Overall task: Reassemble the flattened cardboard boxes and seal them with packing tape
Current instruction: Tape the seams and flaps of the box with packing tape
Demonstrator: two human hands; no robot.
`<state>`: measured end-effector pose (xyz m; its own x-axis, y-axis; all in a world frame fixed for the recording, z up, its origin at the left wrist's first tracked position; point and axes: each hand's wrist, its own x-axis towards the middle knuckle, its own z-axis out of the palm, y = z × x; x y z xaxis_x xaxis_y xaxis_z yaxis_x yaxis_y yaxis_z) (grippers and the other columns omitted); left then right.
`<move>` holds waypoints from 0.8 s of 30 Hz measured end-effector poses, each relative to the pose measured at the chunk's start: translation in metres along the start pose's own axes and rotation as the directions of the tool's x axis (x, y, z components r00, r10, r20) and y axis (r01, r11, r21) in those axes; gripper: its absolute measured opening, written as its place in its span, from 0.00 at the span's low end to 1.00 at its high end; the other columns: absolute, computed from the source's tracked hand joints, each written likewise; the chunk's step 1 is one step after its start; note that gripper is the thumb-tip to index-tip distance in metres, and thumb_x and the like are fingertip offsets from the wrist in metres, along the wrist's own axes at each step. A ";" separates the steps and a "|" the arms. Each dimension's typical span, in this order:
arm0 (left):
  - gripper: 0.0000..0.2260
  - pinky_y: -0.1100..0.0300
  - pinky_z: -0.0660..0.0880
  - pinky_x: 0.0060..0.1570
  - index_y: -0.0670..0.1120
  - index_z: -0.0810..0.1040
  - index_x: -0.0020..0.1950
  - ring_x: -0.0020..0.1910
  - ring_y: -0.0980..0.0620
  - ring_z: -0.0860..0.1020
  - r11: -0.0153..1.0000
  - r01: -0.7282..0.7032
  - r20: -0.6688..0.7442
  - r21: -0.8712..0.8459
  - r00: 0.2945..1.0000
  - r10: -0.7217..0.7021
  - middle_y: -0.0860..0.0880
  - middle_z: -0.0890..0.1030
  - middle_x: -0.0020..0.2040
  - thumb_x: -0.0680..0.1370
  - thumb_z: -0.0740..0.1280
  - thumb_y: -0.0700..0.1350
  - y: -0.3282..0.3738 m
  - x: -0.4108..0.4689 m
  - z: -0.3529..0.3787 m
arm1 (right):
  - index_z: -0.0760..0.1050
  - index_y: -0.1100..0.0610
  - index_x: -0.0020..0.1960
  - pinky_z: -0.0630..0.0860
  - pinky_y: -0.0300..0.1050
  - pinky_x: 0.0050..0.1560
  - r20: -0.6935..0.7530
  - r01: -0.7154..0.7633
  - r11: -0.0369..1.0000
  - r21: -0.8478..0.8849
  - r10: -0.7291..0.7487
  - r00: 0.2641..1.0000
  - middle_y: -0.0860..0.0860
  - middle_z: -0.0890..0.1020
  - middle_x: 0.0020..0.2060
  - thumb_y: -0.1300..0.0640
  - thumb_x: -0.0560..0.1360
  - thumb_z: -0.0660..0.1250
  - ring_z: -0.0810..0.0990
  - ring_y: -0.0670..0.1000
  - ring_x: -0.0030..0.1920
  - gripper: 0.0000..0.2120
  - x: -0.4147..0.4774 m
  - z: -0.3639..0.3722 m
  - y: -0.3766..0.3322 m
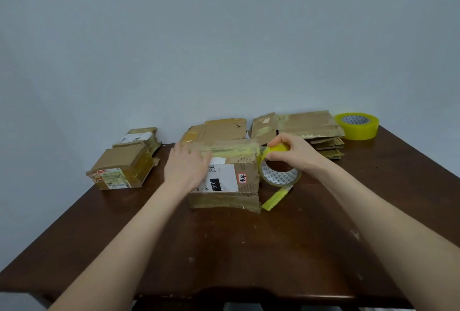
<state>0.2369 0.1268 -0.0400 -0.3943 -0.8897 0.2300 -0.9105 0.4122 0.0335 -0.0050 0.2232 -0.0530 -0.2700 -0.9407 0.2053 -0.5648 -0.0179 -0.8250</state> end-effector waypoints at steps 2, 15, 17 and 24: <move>0.32 0.44 0.52 0.74 0.48 0.59 0.76 0.76 0.44 0.54 0.984 -0.177 0.004 0.005 0.984 0.177 0.44 0.57 0.77 0.79 0.40 0.64 0.033 -0.009 0.001 | 0.76 0.52 0.53 0.74 0.48 0.52 -0.009 0.016 1.000 -0.025 -0.016 1.000 0.49 0.78 0.52 0.52 0.70 0.74 0.77 0.51 0.52 0.14 0.000 0.002 -0.001; 0.28 0.38 0.52 0.72 0.57 0.47 0.78 0.77 0.47 0.54 0.916 -0.393 -0.020 0.081 0.918 0.396 0.57 0.51 0.78 0.80 0.53 0.58 0.067 -0.011 0.008 | 0.81 0.49 0.51 0.77 0.41 0.54 0.033 -0.063 0.940 0.337 0.055 0.998 0.49 0.85 0.48 0.54 0.74 0.71 0.83 0.47 0.50 0.06 -0.002 -0.002 0.023; 0.28 0.40 0.53 0.73 0.55 0.46 0.78 0.77 0.47 0.54 0.923 -0.375 0.003 0.085 0.927 0.376 0.55 0.51 0.78 0.80 0.51 0.61 0.064 -0.010 0.007 | 0.81 0.51 0.51 0.78 0.42 0.53 0.024 -0.064 0.940 0.336 0.060 0.998 0.51 0.85 0.48 0.55 0.75 0.70 0.83 0.48 0.49 0.05 0.001 -0.001 0.020; 0.25 0.38 0.55 0.71 0.61 0.49 0.77 0.76 0.43 0.55 0.920 -0.377 0.015 0.102 0.926 0.378 0.50 0.52 0.79 0.81 0.52 0.56 0.068 -0.005 0.005 | 0.75 0.47 0.59 0.76 0.43 0.54 0.035 -0.023 0.968 0.251 0.014 0.999 0.47 0.80 0.55 0.50 0.71 0.74 0.78 0.47 0.54 0.18 -0.002 0.004 0.020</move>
<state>0.1763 0.1586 -0.0442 -0.7110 -0.6709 0.2107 -0.7020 0.6950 -0.1555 -0.0123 0.2236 -0.0719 -0.2504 -0.9523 0.1747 -0.3445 -0.0810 -0.9353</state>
